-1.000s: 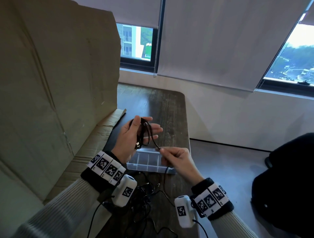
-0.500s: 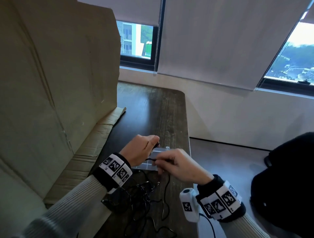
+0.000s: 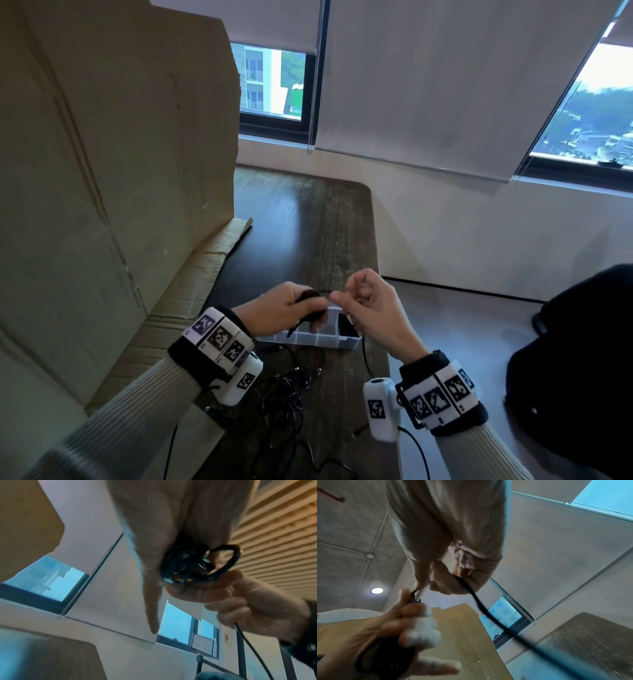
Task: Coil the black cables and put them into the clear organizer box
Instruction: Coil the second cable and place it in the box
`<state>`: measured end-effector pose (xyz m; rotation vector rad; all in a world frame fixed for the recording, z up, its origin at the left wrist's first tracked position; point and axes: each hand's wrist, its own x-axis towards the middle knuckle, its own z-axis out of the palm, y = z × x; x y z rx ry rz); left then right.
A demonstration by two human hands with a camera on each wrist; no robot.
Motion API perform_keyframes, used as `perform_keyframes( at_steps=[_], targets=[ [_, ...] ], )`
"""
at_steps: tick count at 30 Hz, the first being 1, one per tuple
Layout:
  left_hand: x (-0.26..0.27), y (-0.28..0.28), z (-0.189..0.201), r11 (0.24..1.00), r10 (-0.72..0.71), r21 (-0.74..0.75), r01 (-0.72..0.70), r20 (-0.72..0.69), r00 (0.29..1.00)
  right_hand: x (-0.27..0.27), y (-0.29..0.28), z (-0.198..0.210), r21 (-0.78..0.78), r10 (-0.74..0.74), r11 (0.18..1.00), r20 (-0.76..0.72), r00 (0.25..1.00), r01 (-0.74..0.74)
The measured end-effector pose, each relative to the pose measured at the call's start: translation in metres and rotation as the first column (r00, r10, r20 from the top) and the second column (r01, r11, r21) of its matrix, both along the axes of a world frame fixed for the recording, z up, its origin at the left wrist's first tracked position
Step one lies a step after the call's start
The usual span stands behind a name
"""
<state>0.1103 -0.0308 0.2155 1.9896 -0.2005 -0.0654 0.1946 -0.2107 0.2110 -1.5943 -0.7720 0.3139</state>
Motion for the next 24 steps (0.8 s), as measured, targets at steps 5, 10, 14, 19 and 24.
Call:
perform_keyframes(
  at_steps=[5,10,14,19,24],
  targets=[
    [0.000,0.007,0.011,0.762,0.361,-0.559,-0.326,-0.050,0.931,0.006,-0.009,-0.024,-0.016,0.024,1.000,0.033,0.999,-0.024],
    [0.005,0.008,0.020,0.562,0.451,-0.741,-0.368,-0.099,0.887,-0.011,-0.003,-0.039,-0.210,0.142,0.970,0.063,0.988,-0.126],
    [0.006,0.003,0.017,0.524,0.472,-0.752,-0.400,-0.134,0.871,-0.019,0.006,-0.041,-0.430,0.281,0.871,0.042,0.959,-0.237],
    [0.012,0.019,0.007,0.744,0.642,-0.359,-0.564,0.149,0.752,-0.027,0.001,-0.024,-0.511,0.383,0.788,-0.029,0.923,-0.343],
    [0.004,0.024,-0.020,0.719,0.282,0.518,-0.464,0.393,0.875,-0.016,-0.004,0.006,-0.483,0.355,0.854,0.271,0.895,-0.192]
  ],
)
